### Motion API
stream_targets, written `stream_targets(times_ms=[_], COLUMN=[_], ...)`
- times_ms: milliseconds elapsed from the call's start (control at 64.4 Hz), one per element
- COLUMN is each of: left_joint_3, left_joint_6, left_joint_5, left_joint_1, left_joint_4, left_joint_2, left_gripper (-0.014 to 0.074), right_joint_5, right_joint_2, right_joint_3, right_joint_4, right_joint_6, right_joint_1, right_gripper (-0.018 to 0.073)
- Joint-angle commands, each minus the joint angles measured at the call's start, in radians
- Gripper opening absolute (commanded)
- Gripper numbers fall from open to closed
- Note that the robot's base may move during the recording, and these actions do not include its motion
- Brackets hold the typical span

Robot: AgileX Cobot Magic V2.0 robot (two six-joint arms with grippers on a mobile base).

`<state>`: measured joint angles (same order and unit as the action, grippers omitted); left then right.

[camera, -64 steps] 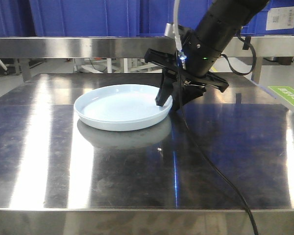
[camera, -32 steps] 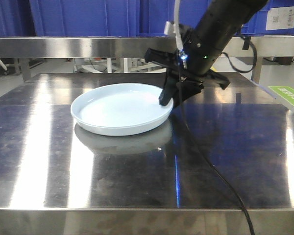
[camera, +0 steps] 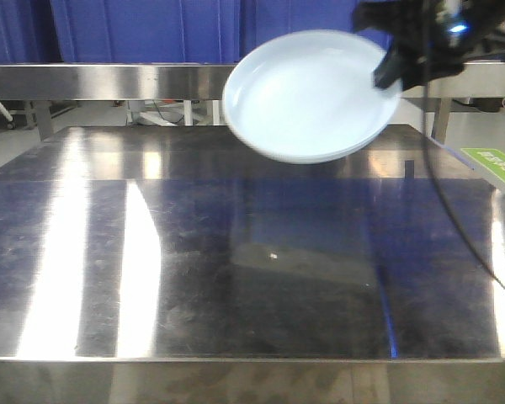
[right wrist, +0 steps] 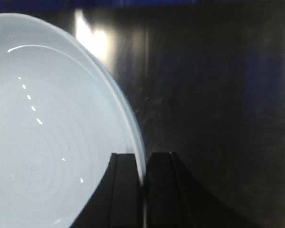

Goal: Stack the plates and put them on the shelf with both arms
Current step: 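Lift the stacked plates off the table with the right gripper, then drive the base away from the table holding the plates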

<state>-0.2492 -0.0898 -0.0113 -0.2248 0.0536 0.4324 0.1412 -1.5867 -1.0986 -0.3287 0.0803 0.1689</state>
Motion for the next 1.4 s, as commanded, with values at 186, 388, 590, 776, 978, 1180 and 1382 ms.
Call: stream_targets(times_ms=[186, 388, 590, 776, 978, 1180, 1382], left_joint_3=[-0.030, -0.030, -0.030, -0.030, -0.030, -0.030, -0.030], left_joint_6=[0.009, 0.009, 0.009, 0.009, 0.009, 0.009, 0.009], left_joint_5=[-0.086, -0.086, -0.086, -0.086, -0.086, -0.086, -0.086], left_joint_1=[0.002, 0.002, 0.002, 0.002, 0.002, 0.002, 0.002], left_joint_4=[0.001, 0.001, 0.001, 0.001, 0.001, 0.001, 0.001], left_joint_2=[0.004, 0.004, 0.004, 0.004, 0.004, 0.004, 0.004], left_gripper=[0.0082, 0.0082, 0.0082, 0.0082, 0.0082, 0.0082, 0.0082], right_joint_5=[-0.386, -0.513, -0.541, -0.541, -0.538, -0.484, -0.482], right_joint_2=[0.272, 0.447, 0.648, 0.814, 0.956, 1.024, 1.025], right_joint_3=[0.278, 0.492, 0.658, 0.754, 0.814, 0.823, 0.823], right_joint_4=[-0.003, 0.051, 0.051, 0.051, 0.051, 0.051, 0.051], right_joint_6=[0.012, 0.087, 0.088, 0.088, 0.088, 0.087, 0.087], right_joint_1=[-0.049, -0.053, -0.053, -0.053, -0.053, -0.053, -0.053], right_gripper=[0.0056, 0.0056, 0.0056, 0.0056, 0.0056, 0.0056, 0.0056])
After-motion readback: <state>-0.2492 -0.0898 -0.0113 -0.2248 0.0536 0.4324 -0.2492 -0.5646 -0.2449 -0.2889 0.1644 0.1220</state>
